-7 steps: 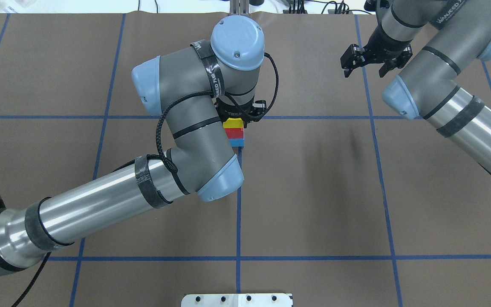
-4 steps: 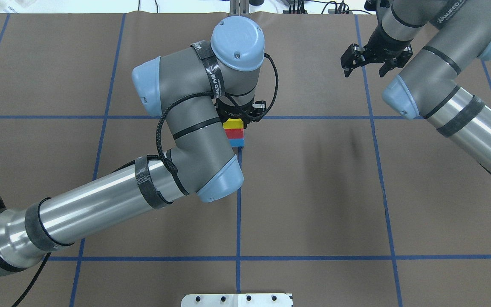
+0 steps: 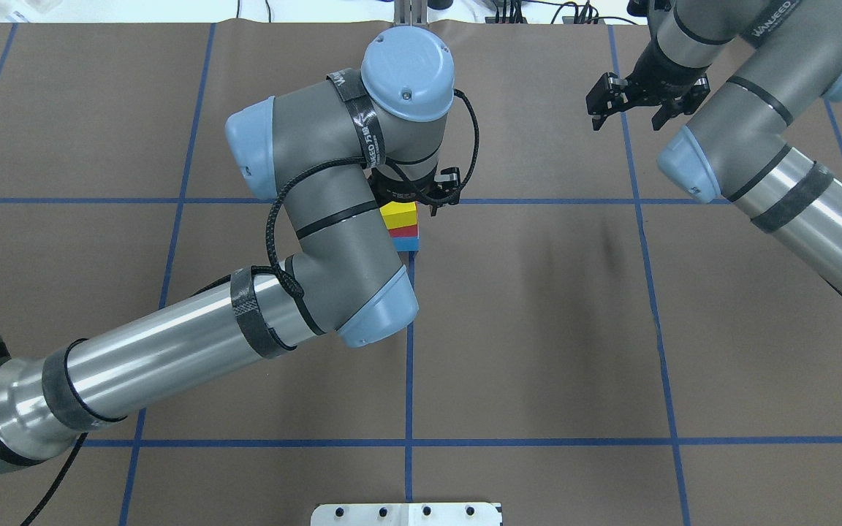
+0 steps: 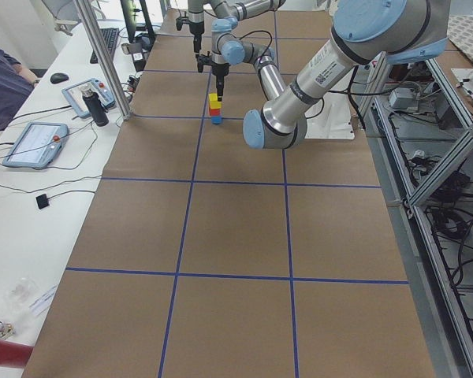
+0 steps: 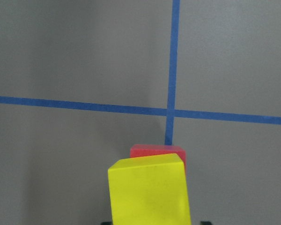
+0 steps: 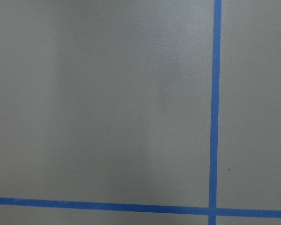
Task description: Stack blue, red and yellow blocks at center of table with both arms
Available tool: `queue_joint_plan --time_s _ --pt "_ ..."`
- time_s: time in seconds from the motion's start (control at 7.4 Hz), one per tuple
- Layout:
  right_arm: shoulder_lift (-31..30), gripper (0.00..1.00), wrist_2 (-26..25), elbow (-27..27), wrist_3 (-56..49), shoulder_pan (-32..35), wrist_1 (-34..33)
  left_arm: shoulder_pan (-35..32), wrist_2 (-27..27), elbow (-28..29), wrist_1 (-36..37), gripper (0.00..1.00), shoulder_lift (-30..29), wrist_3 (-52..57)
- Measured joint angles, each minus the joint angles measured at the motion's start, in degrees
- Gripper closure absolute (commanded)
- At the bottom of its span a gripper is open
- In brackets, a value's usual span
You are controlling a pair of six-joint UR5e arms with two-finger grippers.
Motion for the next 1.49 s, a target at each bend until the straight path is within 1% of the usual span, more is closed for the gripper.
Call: queue_joint_plan --time_s 0.14,0.27,0.41,0.54,0.68,0.81,0.95,1.08,1.22,1.35,1.49 --pt "0.00 0.01 0.17 0.00 -0.10 0.46 -0.02 -0.21 0.04 -0.87 0.20 0.00 0.05 0.39" --pt "-0.02 0.01 0.81 0.00 -1.13 1.60 -0.21 -1.34 0.00 -3.99 1.18 0.00 1.10 1.41" --pt "-0.38 0.01 1.81 -0.07 -3.78 3.44 -0.57 -3.62 -0.23 -9.97 2.81 0.00 4.42 3.85" --pt "-1.43 0.01 2.85 -0.27 -7.75 5.84 -0.88 -7.14 -1.47 -17.65 4.15 0.00 10.57 8.71" --pt "-3.13 0.01 3.80 -0.67 -13.37 8.69 -1.39 -12.25 -4.51 -24.47 4.63 0.00 18.92 16.34" --pt "-5.34 0.01 4.62 -1.02 -19.81 11.82 -2.16 -18.28 -7.99 -28.05 4.66 0.00 26.42 23.86" --pt "-9.16 0.01 5.79 -1.14 -26.68 15.79 -2.58 -25.45 -11.66 -28.32 4.58 0.00 32.24 31.89" --pt "-13.96 0.01 7.11 -1.21 -32.39 19.84 -2.51 -32.83 -15.83 -25.83 4.50 0.00 36.05 40.85" --pt "-17.64 0.01 7.72 -1.36 -35.34 22.82 -2.31 -39.73 -19.88 -21.76 3.93 0.00 38.86 49.32" --pt "-19.59 0.01 6.27 -1.53 -36.01 25.07 -2.21 -45.65 -22.15 -17.53 2.11 0.00 40.87 55.58" --pt "-21.07 0.01 2.43 -1.87 -35.99 27.19 -1.53 -50.10 -23.11 -13.70 -0.63 0.00 42.49 59.72"
